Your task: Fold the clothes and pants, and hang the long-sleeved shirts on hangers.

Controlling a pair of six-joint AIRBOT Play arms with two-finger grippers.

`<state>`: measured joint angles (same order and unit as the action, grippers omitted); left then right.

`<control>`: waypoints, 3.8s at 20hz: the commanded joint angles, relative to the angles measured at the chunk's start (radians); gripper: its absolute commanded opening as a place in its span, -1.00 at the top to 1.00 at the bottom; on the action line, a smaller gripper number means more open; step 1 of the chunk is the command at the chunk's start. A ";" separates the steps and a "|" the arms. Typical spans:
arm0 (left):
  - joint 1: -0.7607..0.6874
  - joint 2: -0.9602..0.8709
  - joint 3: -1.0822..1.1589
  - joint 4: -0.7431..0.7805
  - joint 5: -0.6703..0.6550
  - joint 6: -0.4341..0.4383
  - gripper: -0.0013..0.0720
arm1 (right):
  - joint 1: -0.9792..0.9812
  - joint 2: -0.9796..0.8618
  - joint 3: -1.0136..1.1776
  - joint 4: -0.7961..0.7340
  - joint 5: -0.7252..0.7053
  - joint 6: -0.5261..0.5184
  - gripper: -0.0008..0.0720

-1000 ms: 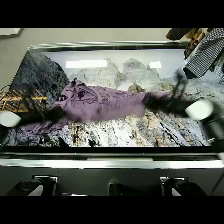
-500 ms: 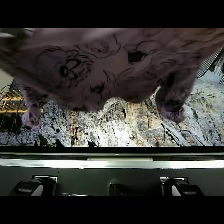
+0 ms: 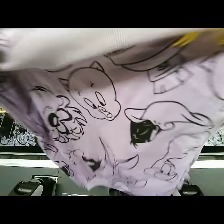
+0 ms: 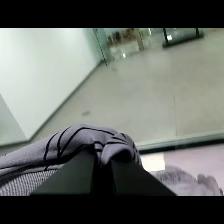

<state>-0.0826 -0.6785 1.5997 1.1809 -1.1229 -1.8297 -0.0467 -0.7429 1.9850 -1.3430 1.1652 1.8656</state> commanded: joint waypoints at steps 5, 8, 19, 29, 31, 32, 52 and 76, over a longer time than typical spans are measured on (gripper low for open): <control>-0.014 -0.511 -0.123 0.013 0.126 0.023 0.90 | 0.000 -0.532 0.003 -0.018 0.214 0.005 0.84; -0.055 -0.781 -0.122 0.006 0.272 0.024 0.89 | 0.002 -0.825 0.003 0.112 0.153 0.035 0.84; -0.051 -0.993 -0.095 -0.079 0.191 0.023 -0.80 | -0.010 -1.141 0.003 0.220 0.103 -0.108 -0.39; 0.016 -0.386 -0.678 -0.099 0.019 -0.088 -0.86 | -0.153 -0.415 -0.771 0.174 0.298 -0.158 -0.73; -0.009 -0.248 -0.889 -0.163 0.071 -0.129 -0.86 | -0.153 -0.251 -1.044 0.308 0.208 -0.106 -0.73; -0.026 -0.198 -0.963 -0.186 0.083 -0.152 -0.86 | -0.153 -0.182 -1.161 0.359 0.166 -0.089 -0.73; -0.252 -0.256 -1.145 -0.258 0.286 -0.266 -0.86 | 0.243 -0.288 -1.646 0.734 -0.518 -0.140 -0.15; -0.243 -0.009 -0.991 -0.080 -0.076 -0.266 0.90 | 0.243 0.433 -1.391 0.238 0.391 0.455 0.84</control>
<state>-0.3397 -0.8547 0.5556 1.0061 -0.9840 -2.0949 0.1959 -0.4793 0.5072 -1.0351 1.2503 2.1471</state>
